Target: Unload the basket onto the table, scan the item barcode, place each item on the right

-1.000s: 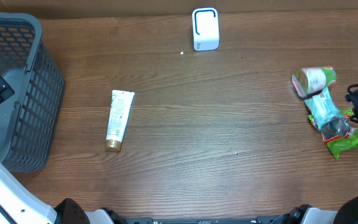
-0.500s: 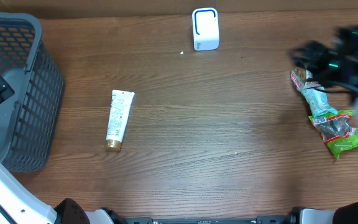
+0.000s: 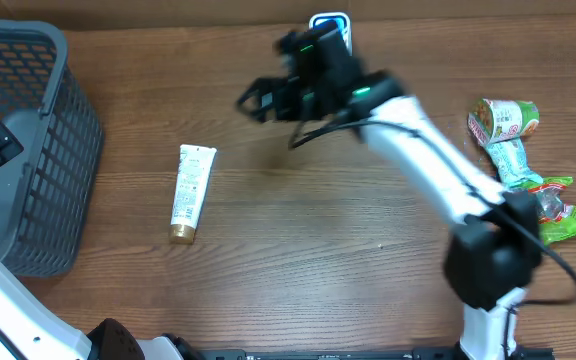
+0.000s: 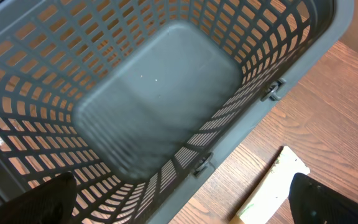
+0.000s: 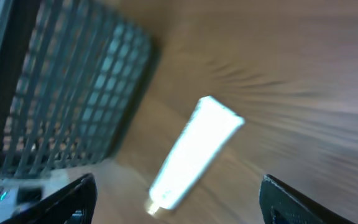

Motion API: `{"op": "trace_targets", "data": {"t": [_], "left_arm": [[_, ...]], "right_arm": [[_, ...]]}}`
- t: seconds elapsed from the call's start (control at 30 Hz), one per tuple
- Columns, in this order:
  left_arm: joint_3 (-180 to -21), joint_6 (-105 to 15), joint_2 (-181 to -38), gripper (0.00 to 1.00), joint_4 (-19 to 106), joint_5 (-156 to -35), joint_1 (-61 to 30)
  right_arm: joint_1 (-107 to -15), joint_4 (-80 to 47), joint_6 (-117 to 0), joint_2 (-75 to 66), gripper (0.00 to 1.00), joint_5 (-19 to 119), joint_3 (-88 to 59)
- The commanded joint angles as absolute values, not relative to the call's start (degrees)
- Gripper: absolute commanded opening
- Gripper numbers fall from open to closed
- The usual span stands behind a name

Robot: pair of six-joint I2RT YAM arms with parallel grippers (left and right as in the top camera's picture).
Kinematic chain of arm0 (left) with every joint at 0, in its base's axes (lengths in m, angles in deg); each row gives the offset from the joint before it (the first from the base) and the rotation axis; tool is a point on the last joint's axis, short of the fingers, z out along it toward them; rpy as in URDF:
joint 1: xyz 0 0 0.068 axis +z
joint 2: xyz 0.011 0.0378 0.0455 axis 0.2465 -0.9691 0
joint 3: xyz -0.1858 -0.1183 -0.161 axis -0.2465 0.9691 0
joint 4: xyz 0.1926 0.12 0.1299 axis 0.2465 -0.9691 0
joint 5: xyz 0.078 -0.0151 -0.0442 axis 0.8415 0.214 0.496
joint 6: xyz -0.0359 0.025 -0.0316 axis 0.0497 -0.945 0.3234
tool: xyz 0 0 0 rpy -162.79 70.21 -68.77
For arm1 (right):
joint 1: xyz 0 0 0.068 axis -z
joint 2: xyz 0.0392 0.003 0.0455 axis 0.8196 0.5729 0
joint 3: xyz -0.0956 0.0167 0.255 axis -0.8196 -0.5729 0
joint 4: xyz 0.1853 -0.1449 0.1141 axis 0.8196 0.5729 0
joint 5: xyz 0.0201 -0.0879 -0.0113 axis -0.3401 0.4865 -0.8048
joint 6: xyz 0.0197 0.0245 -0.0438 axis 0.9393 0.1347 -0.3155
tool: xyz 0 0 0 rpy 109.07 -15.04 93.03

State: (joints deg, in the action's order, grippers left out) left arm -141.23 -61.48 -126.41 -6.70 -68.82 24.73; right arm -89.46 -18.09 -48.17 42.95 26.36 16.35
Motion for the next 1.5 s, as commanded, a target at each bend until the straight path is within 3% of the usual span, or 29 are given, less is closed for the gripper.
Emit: {"op": "trace_targets", "data": {"t": [0.0,0.33,0.77,1.03,1.47], "left_arm": [[-141.93,-61.06,-126.01,1.00,-6.55,-69.06,24.71],[-141.93,-61.06,-126.01,1.00,-6.55,-69.06,24.71],[-141.93,-61.06,-126.01,1.00,-6.55,-69.06,24.71],[-141.93,-61.06,-126.01,1.00,-6.55,-69.06,24.71],[-141.93,-61.06,-126.01,1.00,-6.55,-69.06,24.71]], "right_arm": [[-95.34,-22.66,-44.95,45.95,0.82,24.11,18.73],[-103.58,-34.00,-44.04,54.80,0.82,19.12,18.75],[-101.37,-30.35,-43.90,61.64,0.86,12.15,18.73],[-100.25,-20.56,-45.85,62.56,0.89,19.91,18.73],[-102.11,-26.77,-46.42,65.44,0.88,26.93,18.73]]}}
